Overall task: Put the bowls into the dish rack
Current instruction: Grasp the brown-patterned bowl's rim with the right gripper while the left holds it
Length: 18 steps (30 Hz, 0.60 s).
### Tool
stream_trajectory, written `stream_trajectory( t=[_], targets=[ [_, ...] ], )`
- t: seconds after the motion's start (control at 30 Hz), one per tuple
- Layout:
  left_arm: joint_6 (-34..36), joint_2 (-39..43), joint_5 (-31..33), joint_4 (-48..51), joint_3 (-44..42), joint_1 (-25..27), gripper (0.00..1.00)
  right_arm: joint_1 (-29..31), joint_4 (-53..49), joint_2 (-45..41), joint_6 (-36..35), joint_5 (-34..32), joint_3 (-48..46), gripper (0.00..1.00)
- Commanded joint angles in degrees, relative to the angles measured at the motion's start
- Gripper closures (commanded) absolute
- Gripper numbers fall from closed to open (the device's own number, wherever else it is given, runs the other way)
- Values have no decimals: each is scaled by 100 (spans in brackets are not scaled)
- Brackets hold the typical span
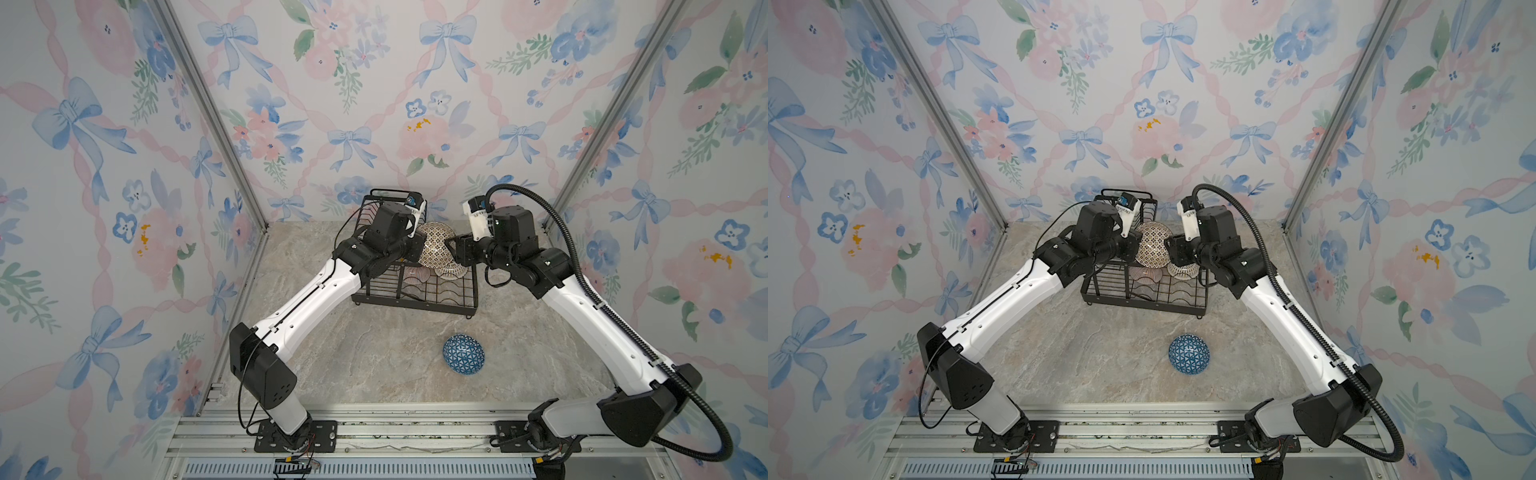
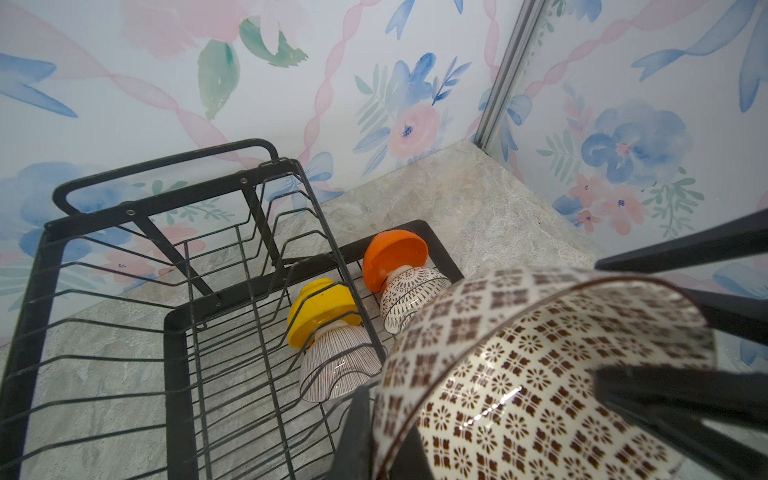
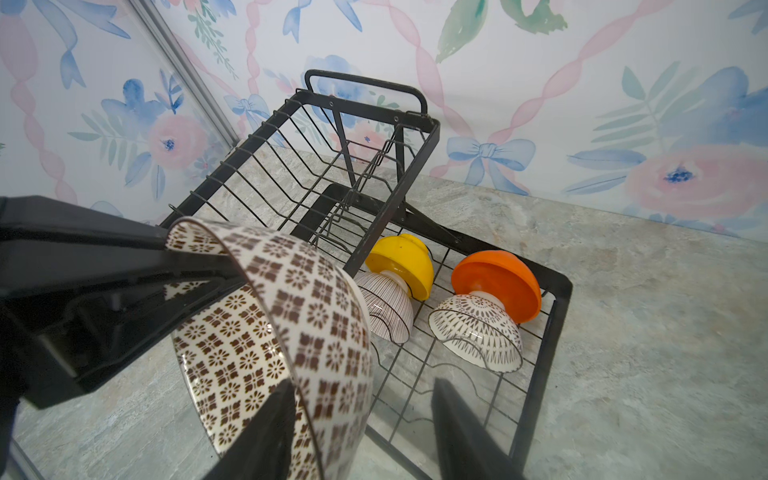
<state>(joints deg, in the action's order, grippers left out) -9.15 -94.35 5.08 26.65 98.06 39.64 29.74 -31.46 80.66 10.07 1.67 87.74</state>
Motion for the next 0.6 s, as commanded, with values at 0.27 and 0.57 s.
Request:
stream_trajectory(
  t=[0.27,0.57],
  targets=[
    [103,212,-173,-632,81,175,100,-17,-21,73,125,-99,-2,73],
    [115,317,-327,-679,-65,237,100,-62,-41,-23,111,-167,-26,100]
  ],
)
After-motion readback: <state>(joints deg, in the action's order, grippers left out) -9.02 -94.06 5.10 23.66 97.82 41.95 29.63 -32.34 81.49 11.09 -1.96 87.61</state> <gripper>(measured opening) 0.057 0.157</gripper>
